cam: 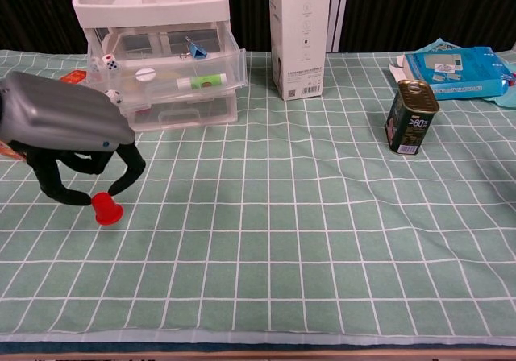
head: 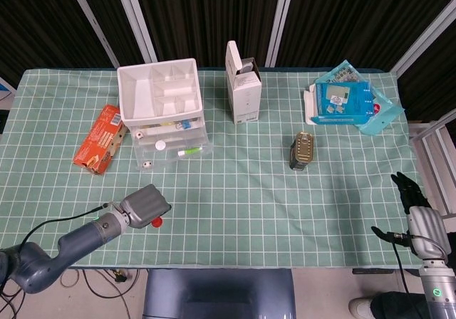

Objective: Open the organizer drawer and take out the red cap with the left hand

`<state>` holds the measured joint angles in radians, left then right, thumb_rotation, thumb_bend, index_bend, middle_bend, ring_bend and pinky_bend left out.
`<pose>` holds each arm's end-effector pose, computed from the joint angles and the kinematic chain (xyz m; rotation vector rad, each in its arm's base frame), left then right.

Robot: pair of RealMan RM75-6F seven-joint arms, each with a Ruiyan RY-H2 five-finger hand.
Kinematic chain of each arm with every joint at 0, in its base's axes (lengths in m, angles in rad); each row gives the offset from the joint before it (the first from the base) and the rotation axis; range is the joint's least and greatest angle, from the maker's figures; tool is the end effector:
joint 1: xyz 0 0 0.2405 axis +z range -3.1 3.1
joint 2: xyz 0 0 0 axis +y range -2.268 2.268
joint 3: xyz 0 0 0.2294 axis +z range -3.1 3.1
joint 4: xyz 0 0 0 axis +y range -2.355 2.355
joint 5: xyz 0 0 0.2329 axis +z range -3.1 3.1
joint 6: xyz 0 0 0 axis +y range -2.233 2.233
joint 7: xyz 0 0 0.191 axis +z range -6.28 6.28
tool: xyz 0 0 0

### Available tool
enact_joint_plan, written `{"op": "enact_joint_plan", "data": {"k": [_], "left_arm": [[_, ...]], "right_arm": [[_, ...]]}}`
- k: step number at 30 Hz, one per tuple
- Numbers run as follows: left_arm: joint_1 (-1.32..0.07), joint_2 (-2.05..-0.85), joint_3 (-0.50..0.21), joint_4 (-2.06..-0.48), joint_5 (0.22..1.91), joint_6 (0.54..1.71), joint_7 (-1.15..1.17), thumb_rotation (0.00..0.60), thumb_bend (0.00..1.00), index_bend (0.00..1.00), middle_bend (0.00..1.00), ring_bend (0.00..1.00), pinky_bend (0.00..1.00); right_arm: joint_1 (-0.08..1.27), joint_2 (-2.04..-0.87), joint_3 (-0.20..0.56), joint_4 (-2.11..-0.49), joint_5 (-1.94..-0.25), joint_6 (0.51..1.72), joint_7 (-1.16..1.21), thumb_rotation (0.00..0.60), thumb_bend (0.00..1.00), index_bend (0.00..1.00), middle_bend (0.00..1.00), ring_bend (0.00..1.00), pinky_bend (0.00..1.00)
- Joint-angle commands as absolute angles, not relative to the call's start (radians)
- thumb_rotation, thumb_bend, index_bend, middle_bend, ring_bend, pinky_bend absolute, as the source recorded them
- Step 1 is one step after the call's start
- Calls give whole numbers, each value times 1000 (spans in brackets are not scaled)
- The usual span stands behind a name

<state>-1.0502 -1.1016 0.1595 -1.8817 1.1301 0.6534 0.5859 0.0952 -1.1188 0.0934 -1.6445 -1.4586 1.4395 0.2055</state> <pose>-0.1215 0.2986 -0.0383 -2.5123 -0.4655 -0.3517 -0.2916 -0.2403 0.1257 1.2680 -1.0970 1.0791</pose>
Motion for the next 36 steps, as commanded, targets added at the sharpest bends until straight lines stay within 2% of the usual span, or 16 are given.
{"op": "enact_joint_plan", "data": {"k": [1, 10, 13, 18, 23, 25, 28, 31, 34, 36], "left_arm": [[-1051, -1162, 187, -1842, 1084, 649, 654, 600, 328, 565, 1000, 1000, 1000], [-1068, -1238, 231, -1809, 989, 671, 773, 600, 325, 560, 1000, 1000, 1000], [-1068, -1249, 238, -1808, 971, 686, 790, 600, 268, 542, 1000, 1000, 1000], [-1062, -1244, 236, -1822, 953, 724, 794, 600, 171, 479, 1000, 1000, 1000], [-1035, -1195, 214, -1878, 980, 796, 752, 600, 146, 411, 997, 999, 1000], [-1003, -1166, 206, -1914, 1025, 858, 725, 600, 143, 365, 975, 983, 1000], [-917, -1141, 197, -1956, 1133, 1011, 671, 600, 150, 290, 849, 878, 977], [-801, -1143, 210, -1951, 1274, 1191, 601, 600, 161, 229, 674, 724, 889], [-665, -1162, 246, -1886, 1405, 1378, 543, 600, 157, 139, 413, 490, 674], [-602, -1178, 260, -1852, 1438, 1452, 517, 600, 143, 44, 165, 248, 471]], "right_arm": [[95, -1119, 93, -1645, -1458, 1439, 207, 600, 56, 0, 0, 0, 218], [95, -1117, 93, -1644, -1459, 1439, 211, 600, 57, 0, 0, 0, 218], [95, -1117, 93, -1643, -1461, 1440, 210, 600, 56, 0, 0, 0, 219], [95, -1117, 93, -1643, -1461, 1442, 209, 600, 57, 0, 0, 0, 218], [95, -1117, 93, -1641, -1462, 1442, 207, 600, 56, 0, 0, 0, 218], [94, -1118, 93, -1640, -1463, 1443, 207, 600, 57, 0, 0, 0, 218], [95, -1118, 92, -1639, -1464, 1443, 204, 600, 57, 0, 0, 0, 218], [95, -1119, 91, -1639, -1464, 1442, 199, 600, 57, 0, 0, 0, 219], [96, -1119, 90, -1638, -1466, 1441, 190, 600, 57, 0, 0, 0, 218], [97, -1121, 89, -1636, -1467, 1440, 182, 600, 57, 0, 0, 0, 218]]}}
